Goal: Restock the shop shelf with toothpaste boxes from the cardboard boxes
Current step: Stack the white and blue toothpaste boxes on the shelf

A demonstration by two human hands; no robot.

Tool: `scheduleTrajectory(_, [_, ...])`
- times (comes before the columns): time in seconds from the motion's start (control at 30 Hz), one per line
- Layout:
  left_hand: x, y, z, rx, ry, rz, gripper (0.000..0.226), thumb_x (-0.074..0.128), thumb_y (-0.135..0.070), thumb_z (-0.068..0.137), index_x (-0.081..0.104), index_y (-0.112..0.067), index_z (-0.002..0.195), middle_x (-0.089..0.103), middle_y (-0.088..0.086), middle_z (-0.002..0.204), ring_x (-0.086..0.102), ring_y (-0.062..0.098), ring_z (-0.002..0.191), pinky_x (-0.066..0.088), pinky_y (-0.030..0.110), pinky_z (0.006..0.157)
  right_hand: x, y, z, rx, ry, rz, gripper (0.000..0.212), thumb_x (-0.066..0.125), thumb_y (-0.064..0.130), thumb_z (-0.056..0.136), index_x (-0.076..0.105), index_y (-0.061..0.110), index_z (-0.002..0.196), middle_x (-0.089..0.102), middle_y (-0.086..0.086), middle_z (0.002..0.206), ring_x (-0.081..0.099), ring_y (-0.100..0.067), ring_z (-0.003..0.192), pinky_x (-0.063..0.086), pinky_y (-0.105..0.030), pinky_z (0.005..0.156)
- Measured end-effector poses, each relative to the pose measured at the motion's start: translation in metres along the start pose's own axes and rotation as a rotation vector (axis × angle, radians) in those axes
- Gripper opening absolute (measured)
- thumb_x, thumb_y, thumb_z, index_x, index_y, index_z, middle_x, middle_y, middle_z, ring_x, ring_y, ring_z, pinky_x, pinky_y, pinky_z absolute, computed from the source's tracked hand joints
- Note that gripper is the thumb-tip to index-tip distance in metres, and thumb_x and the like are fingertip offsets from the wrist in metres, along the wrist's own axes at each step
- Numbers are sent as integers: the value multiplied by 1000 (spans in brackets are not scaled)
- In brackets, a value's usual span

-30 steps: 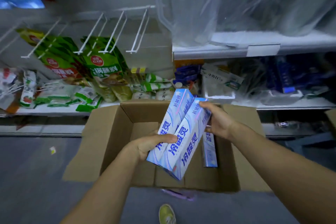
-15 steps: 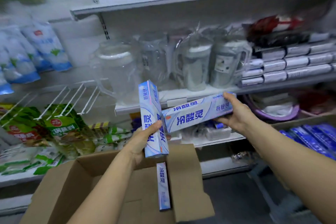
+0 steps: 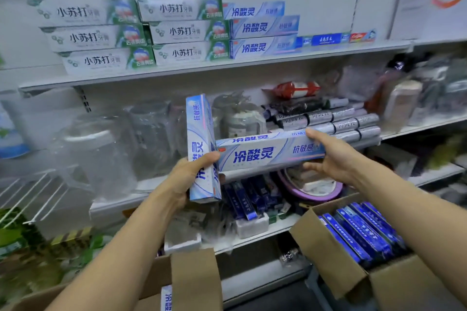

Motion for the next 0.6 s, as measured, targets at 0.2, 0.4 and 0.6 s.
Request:
scheduleTrajectory(0.2, [43, -50, 37, 87, -14, 53, 19, 71, -22, 83, 71, -10, 99, 74, 11, 84, 67, 21, 61, 57, 30, 57, -28, 50, 32, -108, 72, -4, 11, 59, 28, 92, 58, 18, 95, 61, -4, 87, 61, -20, 77, 55, -35, 65])
scheduleTrajectory(0.4, [61, -96, 75, 168, -47, 34, 13, 68, -23, 84, 72, -13, 92, 74, 8, 77, 68, 18, 58, 58, 29, 56, -39, 112, 73, -236, 257, -199, 30, 62, 27, 86, 63, 11, 111, 67, -8, 97, 63, -21, 86, 58, -30, 67])
scheduleTrajectory(0.6, [73, -152, 104, 217, -77, 39, 43, 72, -34, 64, 68, -10, 99, 72, 15, 81, 67, 23, 57, 60, 35, 60, -33, 194, 116, -354, 344, -331, 10, 61, 18, 90, 66, 11, 85, 59, 2, 57, 42, -5, 35, 31, -16, 40])
Point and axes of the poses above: each hand's wrist, its own z-axis towards the middle knuckle, its own x-axis out of the palm, y = z × x, the point moved 7 cm from there along z, towards the middle knuckle
